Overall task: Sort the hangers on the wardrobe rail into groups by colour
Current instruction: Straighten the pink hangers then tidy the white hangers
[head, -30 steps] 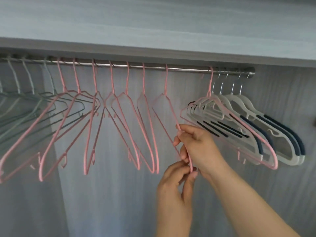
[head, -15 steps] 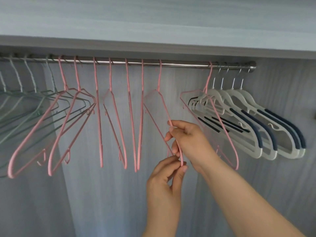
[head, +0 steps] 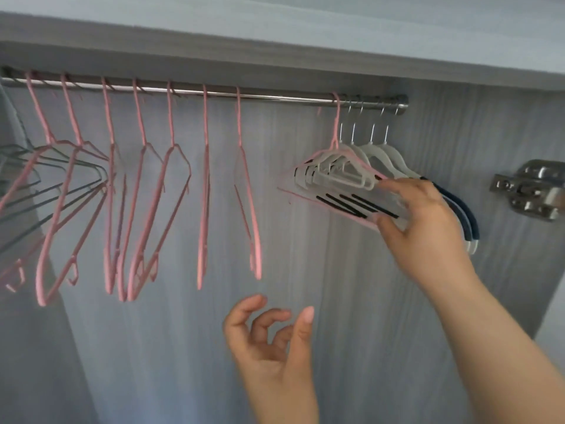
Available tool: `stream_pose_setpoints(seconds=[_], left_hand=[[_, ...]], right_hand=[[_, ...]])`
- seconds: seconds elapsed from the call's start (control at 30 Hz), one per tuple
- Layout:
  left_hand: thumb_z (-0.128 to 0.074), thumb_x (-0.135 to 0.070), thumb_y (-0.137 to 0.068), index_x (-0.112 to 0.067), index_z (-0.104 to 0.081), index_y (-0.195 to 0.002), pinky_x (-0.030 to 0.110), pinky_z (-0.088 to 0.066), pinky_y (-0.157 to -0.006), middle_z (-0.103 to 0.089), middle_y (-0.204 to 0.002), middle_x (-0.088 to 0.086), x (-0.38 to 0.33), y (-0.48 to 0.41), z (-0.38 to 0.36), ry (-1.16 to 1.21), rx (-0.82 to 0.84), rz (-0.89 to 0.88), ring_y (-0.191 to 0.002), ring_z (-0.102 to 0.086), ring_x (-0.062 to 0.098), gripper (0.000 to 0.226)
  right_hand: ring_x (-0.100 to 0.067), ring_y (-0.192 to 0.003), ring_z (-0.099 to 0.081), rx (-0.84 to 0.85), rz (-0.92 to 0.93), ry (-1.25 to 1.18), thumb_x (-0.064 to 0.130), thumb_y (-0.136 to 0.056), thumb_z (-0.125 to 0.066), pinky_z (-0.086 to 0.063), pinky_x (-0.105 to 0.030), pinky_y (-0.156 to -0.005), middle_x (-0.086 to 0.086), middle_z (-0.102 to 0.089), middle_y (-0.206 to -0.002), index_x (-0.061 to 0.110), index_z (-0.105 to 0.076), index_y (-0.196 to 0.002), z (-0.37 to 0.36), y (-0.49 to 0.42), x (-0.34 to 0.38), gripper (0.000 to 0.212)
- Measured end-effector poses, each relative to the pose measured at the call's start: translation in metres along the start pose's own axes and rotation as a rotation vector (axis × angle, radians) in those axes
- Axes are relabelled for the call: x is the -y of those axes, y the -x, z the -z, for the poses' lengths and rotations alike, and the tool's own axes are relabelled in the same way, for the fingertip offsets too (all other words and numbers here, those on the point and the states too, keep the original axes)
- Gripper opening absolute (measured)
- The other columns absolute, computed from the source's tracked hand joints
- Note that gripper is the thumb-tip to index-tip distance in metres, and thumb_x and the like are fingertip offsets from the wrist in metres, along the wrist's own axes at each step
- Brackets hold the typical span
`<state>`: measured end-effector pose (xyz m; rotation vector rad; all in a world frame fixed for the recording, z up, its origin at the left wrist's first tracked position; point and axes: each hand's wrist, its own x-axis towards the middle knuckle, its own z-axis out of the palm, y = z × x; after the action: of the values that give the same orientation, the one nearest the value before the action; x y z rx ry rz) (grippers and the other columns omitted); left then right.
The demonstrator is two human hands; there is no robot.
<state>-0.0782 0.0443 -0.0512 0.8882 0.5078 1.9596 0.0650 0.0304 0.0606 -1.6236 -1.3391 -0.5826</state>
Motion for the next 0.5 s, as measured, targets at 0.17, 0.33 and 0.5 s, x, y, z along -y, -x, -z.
stream_pose_setpoints(seconds=[0.17, 0.33, 0.5], left_hand=[[-0.071, -0.001, -0.065, -0.014, -0.061, -0.077, 0.012, -0.046, -0.058, -0.063, -0.070, 0.002, 0.015, 0.018, -0.028, -0.052, 0.360, 0.352, -0.058, -0.058, -0.002, 0.021], [-0.069, -0.010, -0.076, -0.026, -0.062, -0.096, 0.009, -0.048, -0.073, -0.065, -0.098, -0.010, 0.017, 0.011, -0.067, -0.108, 0.635, 0.354, -0.074, -0.061, -0.008, 0.027], [-0.066, -0.010, -0.080, -0.032, -0.060, -0.095, 0.017, -0.050, -0.081, -0.062, -0.101, -0.014, 0.025, 0.000, -0.085, -0.085, 0.620, 0.395, -0.072, -0.061, -0.013, 0.028]], right_hand=[[-0.039, -0.101, -0.052, -0.153, 0.051, 0.138, -0.001, -0.071, -0.063, -0.030, -0.027, -0.090, -0.016, -0.058, -0.115, 0.011, -0.059, -0.116, 0.017, -0.001, -0.016, 0.046], [-0.038, -0.106, -0.055, 0.049, -0.083, 0.182, 0.008, -0.073, -0.064, -0.045, -0.041, -0.093, -0.018, -0.058, -0.118, 0.013, -0.055, -0.121, 0.019, -0.019, -0.028, 0.049], [-0.036, -0.101, -0.059, 0.193, -0.061, 0.235, 0.010, -0.077, -0.060, -0.047, -0.036, -0.080, -0.019, -0.063, -0.111, 0.007, -0.061, -0.109, 0.000, -0.025, -0.032, 0.032]])
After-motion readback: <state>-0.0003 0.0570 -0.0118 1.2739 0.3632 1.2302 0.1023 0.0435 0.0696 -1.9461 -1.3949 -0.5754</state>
